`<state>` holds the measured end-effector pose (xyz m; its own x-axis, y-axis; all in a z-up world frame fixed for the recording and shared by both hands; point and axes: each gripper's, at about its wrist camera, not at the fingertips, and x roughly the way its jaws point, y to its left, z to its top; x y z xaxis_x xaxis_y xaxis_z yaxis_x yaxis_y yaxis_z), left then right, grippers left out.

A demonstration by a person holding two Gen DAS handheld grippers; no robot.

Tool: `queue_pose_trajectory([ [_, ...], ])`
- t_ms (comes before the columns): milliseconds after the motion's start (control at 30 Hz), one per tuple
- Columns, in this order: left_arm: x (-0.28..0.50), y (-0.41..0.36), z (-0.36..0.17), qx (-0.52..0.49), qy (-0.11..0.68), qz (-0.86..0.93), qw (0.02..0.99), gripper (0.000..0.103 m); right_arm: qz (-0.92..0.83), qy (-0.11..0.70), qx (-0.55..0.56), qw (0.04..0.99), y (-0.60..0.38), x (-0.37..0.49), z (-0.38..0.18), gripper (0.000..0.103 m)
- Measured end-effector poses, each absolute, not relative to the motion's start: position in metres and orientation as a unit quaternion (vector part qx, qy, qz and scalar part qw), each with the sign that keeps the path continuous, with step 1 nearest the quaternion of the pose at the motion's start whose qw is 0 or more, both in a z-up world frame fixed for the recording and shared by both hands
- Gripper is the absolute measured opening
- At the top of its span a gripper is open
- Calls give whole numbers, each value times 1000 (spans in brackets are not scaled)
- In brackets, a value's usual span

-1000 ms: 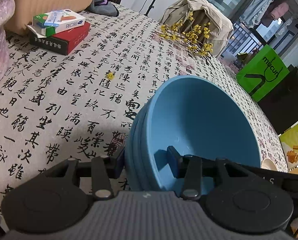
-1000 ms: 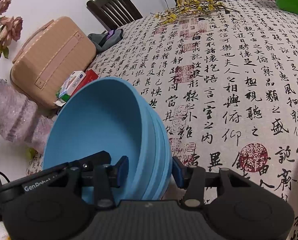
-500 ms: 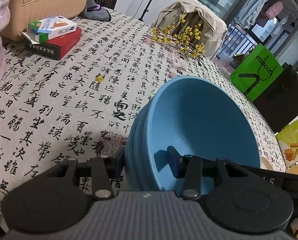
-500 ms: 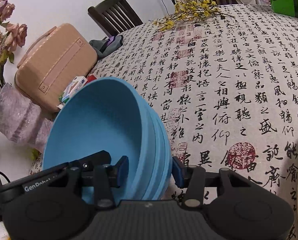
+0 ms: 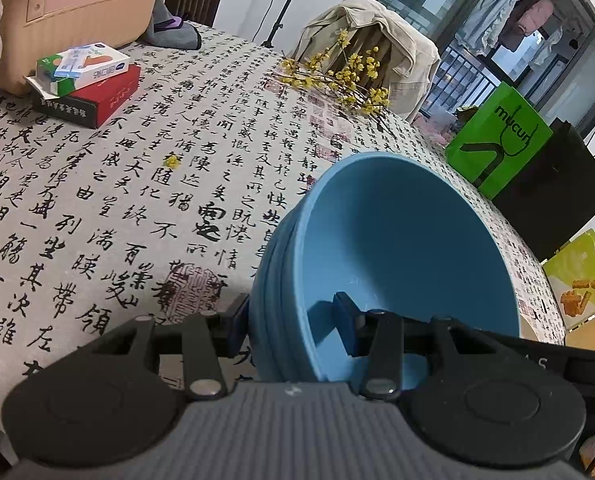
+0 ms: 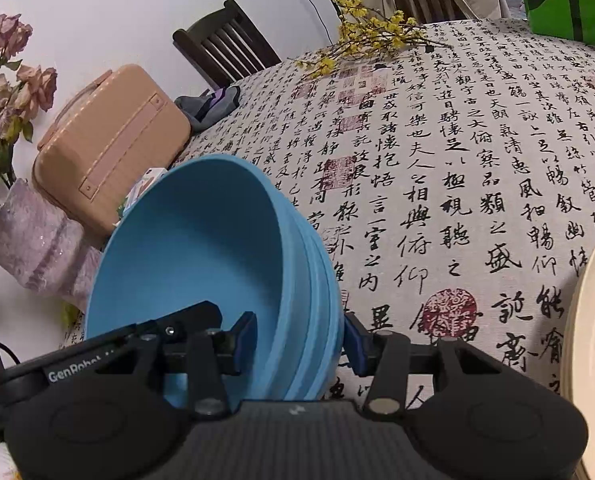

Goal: Organize plates and bowls
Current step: 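Lift the held blue bowl stack with both tools toward the cream plates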

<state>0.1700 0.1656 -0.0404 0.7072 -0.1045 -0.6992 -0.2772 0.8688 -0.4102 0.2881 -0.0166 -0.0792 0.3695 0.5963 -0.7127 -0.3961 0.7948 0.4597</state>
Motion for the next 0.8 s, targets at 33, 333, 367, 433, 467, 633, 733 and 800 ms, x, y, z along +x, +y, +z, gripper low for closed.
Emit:
queue_pose_trajectory([
  [33,171,165,-40,-251,380,48,889,45,302,473,106,821,-18,288,-79,46],
  [333,173,150,-36,-244,379,45,891,45,300,467,114,824,-33,288,-78,46],
  [367,173,148,-36,-243,379,45,892,45,299,467,115,824,-34,288,-78,46],
  [433,173,144,-34,-240,377,44,893,45,299,464,116,825,-38,287,-77,46],
  [467,173,143,-33,-240,377,44,894,45,299,463,117,826,-39,286,-76,46],
  [633,173,135,-30,-234,375,43,896,45,298,460,121,828,-47,285,-75,46],
  [733,173,131,-29,-232,375,42,896,45,297,459,124,828,-52,284,-75,46],
  [800,174,128,-28,-231,375,41,897,45,296,457,125,829,-54,284,-74,46],
])
